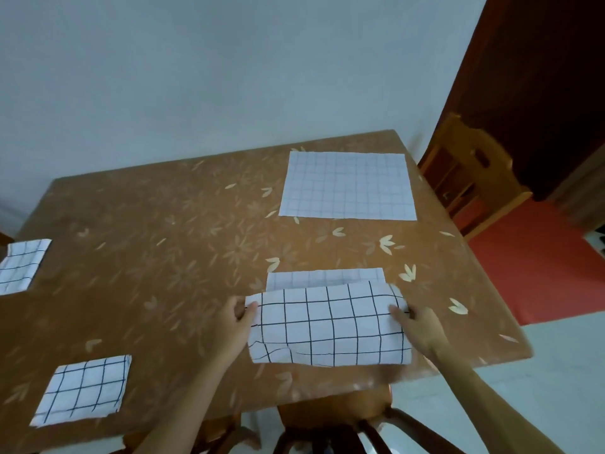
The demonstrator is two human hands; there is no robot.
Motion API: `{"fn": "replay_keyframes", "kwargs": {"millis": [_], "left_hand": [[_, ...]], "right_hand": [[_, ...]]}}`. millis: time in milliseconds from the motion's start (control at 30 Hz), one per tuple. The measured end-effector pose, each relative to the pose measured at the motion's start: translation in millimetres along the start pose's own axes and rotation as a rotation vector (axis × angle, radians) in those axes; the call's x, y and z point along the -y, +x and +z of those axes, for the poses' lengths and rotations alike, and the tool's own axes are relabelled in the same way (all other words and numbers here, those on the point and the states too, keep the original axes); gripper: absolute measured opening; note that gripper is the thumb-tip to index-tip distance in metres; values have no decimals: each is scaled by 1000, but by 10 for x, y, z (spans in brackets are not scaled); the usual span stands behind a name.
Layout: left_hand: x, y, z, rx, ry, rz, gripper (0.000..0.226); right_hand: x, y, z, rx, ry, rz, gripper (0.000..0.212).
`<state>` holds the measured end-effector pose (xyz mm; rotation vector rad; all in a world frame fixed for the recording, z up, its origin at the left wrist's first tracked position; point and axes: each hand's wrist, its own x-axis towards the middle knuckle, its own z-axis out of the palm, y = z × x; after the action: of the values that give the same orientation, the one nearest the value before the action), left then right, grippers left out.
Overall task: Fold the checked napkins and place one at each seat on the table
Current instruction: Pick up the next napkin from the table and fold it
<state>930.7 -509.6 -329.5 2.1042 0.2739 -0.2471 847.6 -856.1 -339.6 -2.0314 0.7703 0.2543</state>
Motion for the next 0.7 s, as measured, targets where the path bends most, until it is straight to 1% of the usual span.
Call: {"fn": "replay_keyframes", "kwargs": {"millis": [100,200,267,400,567,600,667,700], "left_hand": [[50,388,223,59,11,-8,9],[189,774,451,50,54,-32,12],[254,973,575,47,122,-27,11],[404,1237,772,43,253,0,16],[482,1344,883,-27,387,60,18],[471,1340,902,-42,415,80,20],[419,1294,932,-77,455,89,25],[415,1263,945,-101,451,78,28]], "right_hand": [[-34,287,106,-33,-47,37,26],[-96,553,221,-58,-106,78,27],[-111,715,293,-85,-136,87,28],[-129,978,431,-122,-172,102,28],[-78,1159,525,-178,-198,106,24],[-65,1178,534,-191,-205,107,23],[-31,1189,543,-225,-213,88,13],[-14,1173,548,-239,-207,81,16]]}}
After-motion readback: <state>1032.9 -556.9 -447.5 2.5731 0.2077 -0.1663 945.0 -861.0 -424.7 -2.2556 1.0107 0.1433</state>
